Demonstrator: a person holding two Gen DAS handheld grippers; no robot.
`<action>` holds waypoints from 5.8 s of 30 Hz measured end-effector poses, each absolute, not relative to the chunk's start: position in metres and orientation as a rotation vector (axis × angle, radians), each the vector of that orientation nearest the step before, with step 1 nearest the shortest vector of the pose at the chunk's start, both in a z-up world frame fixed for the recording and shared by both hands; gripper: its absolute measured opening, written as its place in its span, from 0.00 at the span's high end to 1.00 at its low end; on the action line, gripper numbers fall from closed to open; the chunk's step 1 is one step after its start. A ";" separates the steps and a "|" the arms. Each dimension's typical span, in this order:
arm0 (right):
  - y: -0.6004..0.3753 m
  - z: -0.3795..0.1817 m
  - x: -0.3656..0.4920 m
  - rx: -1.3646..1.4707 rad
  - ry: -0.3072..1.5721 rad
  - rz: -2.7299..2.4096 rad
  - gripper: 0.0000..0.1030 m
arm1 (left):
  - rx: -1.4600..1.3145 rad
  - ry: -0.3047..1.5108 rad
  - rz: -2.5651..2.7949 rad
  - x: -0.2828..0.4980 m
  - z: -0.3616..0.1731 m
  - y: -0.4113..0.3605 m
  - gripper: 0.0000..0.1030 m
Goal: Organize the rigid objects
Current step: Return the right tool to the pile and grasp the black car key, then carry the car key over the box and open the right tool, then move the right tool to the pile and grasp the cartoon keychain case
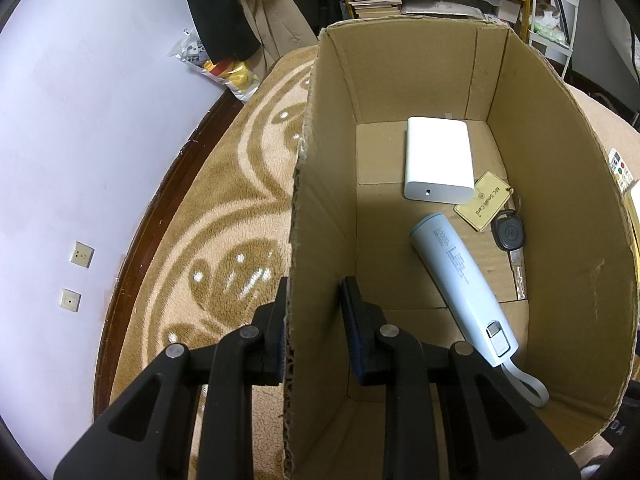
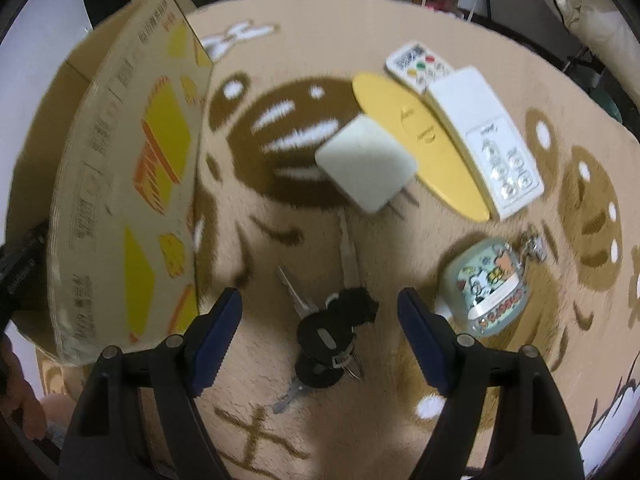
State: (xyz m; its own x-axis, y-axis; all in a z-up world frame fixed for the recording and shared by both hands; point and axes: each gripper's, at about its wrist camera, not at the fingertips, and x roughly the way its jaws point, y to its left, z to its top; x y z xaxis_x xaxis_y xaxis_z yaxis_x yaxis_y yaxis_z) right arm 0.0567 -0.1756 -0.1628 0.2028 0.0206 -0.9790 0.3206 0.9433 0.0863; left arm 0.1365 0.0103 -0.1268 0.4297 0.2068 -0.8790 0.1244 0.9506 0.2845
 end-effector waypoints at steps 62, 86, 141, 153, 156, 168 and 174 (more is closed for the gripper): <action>-0.142 -0.033 0.066 0.279 0.658 -0.042 0.62 | 0.326 1.140 0.053 0.137 -0.128 0.014 0.77; -0.104 -0.022 0.076 0.264 0.653 0.110 0.61 | 0.307 1.146 0.048 0.138 -0.128 0.016 0.77; -0.263 -0.126 0.002 0.563 0.958 -0.486 0.09 | 0.284 1.156 0.043 0.136 -0.128 0.021 0.77; -0.273 -0.154 0.003 0.616 1.038 -0.541 0.22 | 0.288 1.155 0.043 0.135 -0.128 0.019 0.77; -0.275 -0.153 0.001 0.625 1.029 -0.547 0.22 | 0.287 1.156 0.043 0.135 -0.128 0.019 0.77; -0.284 -0.171 -0.001 0.684 1.093 -0.573 0.23 | 0.294 1.155 0.043 0.135 -0.127 0.018 0.77; -0.280 -0.173 0.000 0.692 1.092 -0.563 0.34 | 0.297 1.154 0.044 0.135 -0.127 0.018 0.77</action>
